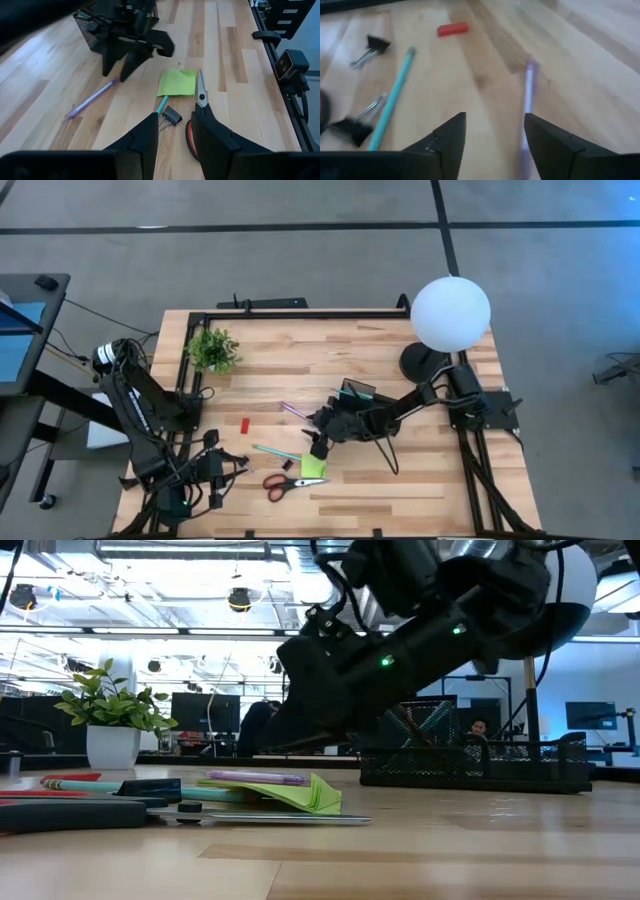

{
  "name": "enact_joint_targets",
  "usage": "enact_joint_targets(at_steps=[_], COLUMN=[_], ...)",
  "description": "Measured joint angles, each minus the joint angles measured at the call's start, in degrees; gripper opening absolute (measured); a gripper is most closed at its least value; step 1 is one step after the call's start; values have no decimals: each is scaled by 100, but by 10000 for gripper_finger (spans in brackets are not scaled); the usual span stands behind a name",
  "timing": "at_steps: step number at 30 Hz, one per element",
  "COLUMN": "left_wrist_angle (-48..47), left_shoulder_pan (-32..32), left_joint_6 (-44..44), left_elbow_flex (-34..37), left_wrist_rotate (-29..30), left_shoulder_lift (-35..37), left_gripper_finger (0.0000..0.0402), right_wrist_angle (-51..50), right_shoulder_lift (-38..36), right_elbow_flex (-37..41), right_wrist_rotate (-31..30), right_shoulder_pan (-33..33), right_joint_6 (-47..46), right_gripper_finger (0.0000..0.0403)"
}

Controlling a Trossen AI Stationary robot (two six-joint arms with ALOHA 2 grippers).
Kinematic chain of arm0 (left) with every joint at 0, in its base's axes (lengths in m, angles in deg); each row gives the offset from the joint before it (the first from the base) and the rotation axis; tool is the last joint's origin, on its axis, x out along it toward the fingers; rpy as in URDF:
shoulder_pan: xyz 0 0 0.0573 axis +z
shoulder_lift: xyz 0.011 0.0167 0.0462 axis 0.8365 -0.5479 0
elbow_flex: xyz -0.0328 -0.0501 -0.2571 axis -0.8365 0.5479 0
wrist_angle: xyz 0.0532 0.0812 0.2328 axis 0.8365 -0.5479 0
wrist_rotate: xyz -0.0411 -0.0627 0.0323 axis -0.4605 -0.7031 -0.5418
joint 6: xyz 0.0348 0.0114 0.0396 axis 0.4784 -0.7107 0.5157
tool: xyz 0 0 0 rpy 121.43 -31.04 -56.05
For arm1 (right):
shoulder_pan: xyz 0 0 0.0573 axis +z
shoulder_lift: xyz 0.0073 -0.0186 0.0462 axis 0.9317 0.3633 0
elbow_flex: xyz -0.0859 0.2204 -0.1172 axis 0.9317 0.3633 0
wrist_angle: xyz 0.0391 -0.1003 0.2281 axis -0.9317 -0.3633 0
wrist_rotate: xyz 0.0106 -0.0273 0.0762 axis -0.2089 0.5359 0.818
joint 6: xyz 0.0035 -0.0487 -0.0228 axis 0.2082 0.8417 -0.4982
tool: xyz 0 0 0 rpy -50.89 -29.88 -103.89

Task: Pick and place office supplies into organizer
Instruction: Put the purple pen into the desk organizer

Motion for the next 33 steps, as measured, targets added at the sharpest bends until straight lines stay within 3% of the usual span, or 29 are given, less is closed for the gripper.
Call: enact_joint_targets(at_steps=[4,8,12,16,20,27,33], left_wrist_angle=[2,4,4,7,7,7,7], left_shoulder_pan=[0,0,0,0,0,0,0], left_joint_6=[-1,-3,-10,-27,-29,-31,-31], left_elbow_flex=[0,0,0,0,0,0,0], left_wrist_rotate=[-1,-2,-2,-4,-4,-4,-4], left_shoulder_lift=[0,0,0,0,0,0,0], left_gripper_finger=[114,114,114,114,114,114,114], right_wrist_angle=[-325,-486,-212,-903,-958,-960,-1130], right_shoulder_lift=[0,0,0,-1,0,0,136], right_elbow_flex=[0,2,-127,-247,-250,-245,-256], right_wrist_rotate=[-898,-1363,-1303,-1405,-1682,-1211,-1287], right_shoulder_pan=[171,266,378,515,622,650,739], right_joint_6=[-315,-668,-495,-486,-522,-980,-1037], right_gripper_finger=[216,210,198,192,193,198,192])
